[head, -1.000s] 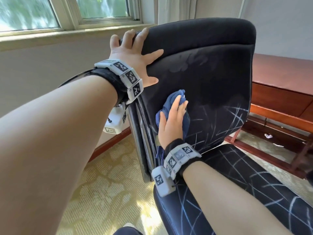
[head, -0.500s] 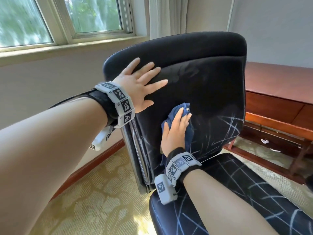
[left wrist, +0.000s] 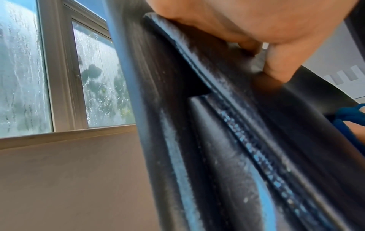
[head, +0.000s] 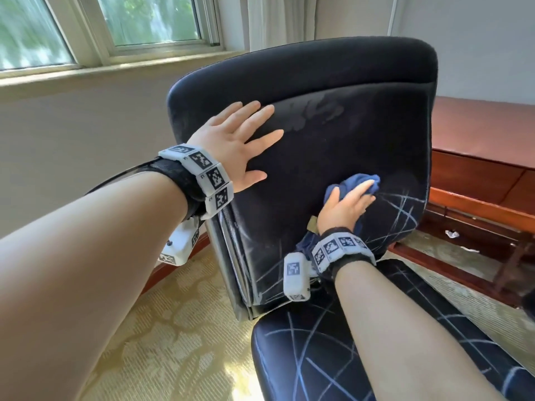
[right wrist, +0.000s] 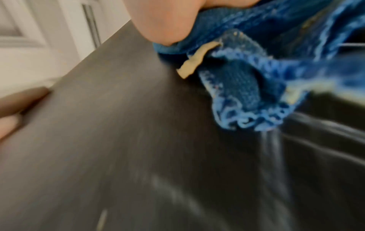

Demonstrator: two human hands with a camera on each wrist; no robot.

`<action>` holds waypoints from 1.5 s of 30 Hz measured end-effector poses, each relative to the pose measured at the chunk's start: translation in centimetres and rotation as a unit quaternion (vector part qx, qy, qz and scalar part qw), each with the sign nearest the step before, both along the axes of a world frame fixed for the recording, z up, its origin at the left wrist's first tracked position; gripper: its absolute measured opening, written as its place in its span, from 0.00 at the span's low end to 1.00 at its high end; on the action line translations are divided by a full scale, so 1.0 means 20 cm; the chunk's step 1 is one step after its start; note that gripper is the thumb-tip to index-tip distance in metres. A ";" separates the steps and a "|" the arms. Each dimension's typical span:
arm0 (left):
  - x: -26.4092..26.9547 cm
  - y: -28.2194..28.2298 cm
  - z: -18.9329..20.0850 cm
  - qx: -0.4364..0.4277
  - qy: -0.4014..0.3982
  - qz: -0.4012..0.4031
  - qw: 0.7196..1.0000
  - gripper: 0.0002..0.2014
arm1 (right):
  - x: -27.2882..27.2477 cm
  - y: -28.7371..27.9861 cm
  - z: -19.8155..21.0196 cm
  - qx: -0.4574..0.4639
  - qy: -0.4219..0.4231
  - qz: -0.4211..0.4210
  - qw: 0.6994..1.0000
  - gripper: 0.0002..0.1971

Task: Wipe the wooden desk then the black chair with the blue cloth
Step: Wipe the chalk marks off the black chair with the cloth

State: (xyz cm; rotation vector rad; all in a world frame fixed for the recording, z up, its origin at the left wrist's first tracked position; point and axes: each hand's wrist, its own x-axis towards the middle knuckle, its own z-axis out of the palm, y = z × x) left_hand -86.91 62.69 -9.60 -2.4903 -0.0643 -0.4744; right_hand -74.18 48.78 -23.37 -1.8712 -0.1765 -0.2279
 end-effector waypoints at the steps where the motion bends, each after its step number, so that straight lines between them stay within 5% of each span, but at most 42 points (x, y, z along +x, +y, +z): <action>1: 0.00 0.00 -0.01 -0.002 -0.004 -0.001 1.000 0.35 | 0.00 0.01 0.00 0.005 0.016 -0.004 1.000 0.33; 6: 0.01 0.00 -0.02 -0.004 -0.017 0.020 1.000 0.36 | -0.18 0.10 -0.05 -0.090 -0.085 0.097 0.988 0.33; 11: 0.04 -0.05 -0.04 -0.004 -0.012 0.035 0.999 0.39 | -0.03 0.07 0.02 -0.055 -0.121 0.082 0.988 0.32; 17: 0.03 -0.04 -0.06 0.004 -0.029 0.043 0.999 0.39 | -0.04 -0.05 -0.15 -0.025 0.024 0.024 0.999 0.33; 22: 0.04 -0.04 -0.07 -0.035 -0.054 0.016 0.998 0.39 | -0.14 0.02 -0.14 -0.088 -0.065 0.114 0.987 0.32; 26: 0.05 -0.09 -0.04 -0.058 -0.033 0.045 0.997 0.40 | 0.03 -0.01 -0.03 -0.100 -0.105 0.086 0.986 0.33; 32: 0.15 -0.25 0.00 -0.071 -0.043 0.108 0.991 0.36 | 0.17 -0.14 -0.07 -0.049 -0.028 0.012 0.998 0.34; 36: 0.26 -0.36 -0.04 -0.113 -0.040 0.102 0.987 0.37 | 0.07 -0.14 -0.14 -0.078 -0.036 0.062 0.994 0.33; 40: 0.38 -0.41 -0.12 -0.030 0.039 0.113 0.992 0.40 | 0.13 -0.14 -0.11 -0.104 -0.095 0.106 0.984 0.32; 45: 0.40 -0.39 -0.18 0.065 0.061 0.148 0.985 0.40 | 0.39 -0.18 0.00 -0.052 -0.075 0.014 0.996 0.32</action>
